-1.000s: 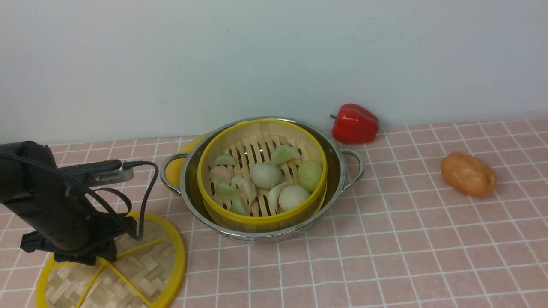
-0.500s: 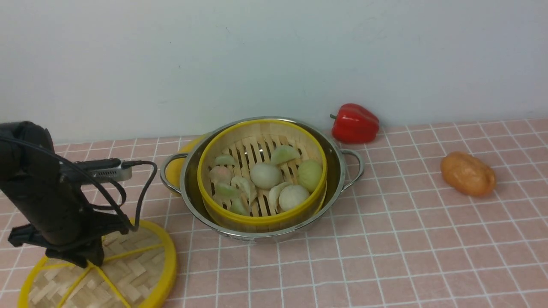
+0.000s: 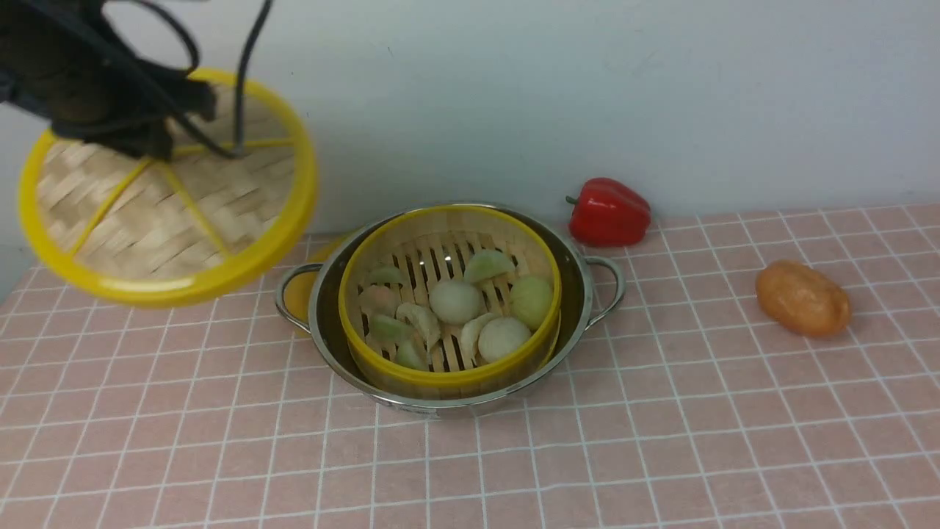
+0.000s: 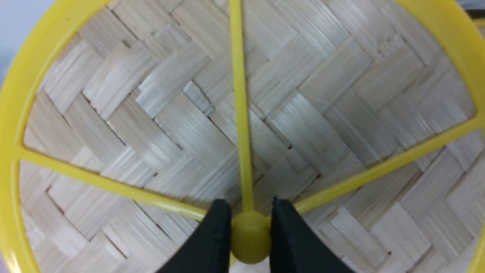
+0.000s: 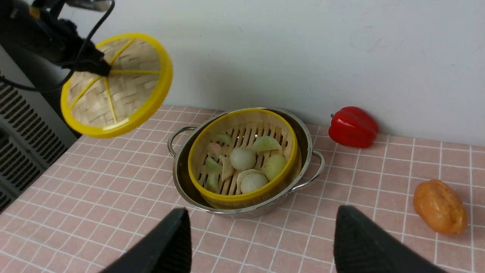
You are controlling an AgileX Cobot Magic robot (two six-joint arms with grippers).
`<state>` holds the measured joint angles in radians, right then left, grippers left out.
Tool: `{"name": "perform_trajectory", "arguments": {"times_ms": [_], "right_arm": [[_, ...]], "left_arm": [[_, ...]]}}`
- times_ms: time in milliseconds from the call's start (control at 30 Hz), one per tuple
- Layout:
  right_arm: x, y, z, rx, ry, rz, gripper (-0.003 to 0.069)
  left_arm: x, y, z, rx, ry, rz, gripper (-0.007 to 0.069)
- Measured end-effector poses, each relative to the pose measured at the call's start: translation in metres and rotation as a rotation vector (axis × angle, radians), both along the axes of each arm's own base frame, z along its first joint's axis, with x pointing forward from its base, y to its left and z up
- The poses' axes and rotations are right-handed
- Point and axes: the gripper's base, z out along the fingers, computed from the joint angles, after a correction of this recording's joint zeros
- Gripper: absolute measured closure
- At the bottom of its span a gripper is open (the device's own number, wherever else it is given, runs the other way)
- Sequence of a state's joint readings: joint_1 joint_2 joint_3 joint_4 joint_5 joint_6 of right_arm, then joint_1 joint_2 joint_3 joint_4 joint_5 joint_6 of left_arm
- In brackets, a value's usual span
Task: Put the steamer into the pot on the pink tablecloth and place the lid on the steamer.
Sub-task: 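Place the yellow bamboo steamer lid onto the steamer in the pot with the left gripper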
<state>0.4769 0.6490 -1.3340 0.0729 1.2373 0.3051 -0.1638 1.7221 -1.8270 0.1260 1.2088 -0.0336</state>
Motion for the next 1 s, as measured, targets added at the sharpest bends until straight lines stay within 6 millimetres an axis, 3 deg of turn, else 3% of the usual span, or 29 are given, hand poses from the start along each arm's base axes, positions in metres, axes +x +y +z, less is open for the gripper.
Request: {"name": "perform_trajectory", "arguments": {"times_ms": [100,133,200,300,400,533,1000], "right_arm": [[0.000,0.000,0.000,0.000,0.000,0.000,0.0168],[0.000,0.000,0.000,0.000,0.000,0.000,0.0168],[0.000,0.000,0.000,0.000,0.000,0.000,0.0168],[0.000,0.000,0.000,0.001,0.000,0.000,0.0168],[0.000,0.000,0.000,0.001,0.000,0.000,0.0168],[0.000,0.000,0.000,0.001,0.000,0.000,0.0168],[0.000,0.000,0.000,0.003,0.002,-0.002,0.0168]], "left_arm": [[0.006,-0.039,-0.005,-0.004,0.002,-0.098,0.0501],[0.011,-0.064,-0.017,-0.003,0.031,-0.152,0.0501],[0.017,-0.096,-0.039,0.006,0.081,-0.211,0.0501],[0.024,-0.125,-0.072,0.036,0.142,-0.251,0.0501],[0.034,-0.137,-0.100,0.051,0.181,-0.251,0.0501],[0.045,-0.142,-0.122,0.059,0.184,-0.253,0.0501],[0.056,-0.148,-0.141,0.050,0.166,-0.263,0.0501]]}}
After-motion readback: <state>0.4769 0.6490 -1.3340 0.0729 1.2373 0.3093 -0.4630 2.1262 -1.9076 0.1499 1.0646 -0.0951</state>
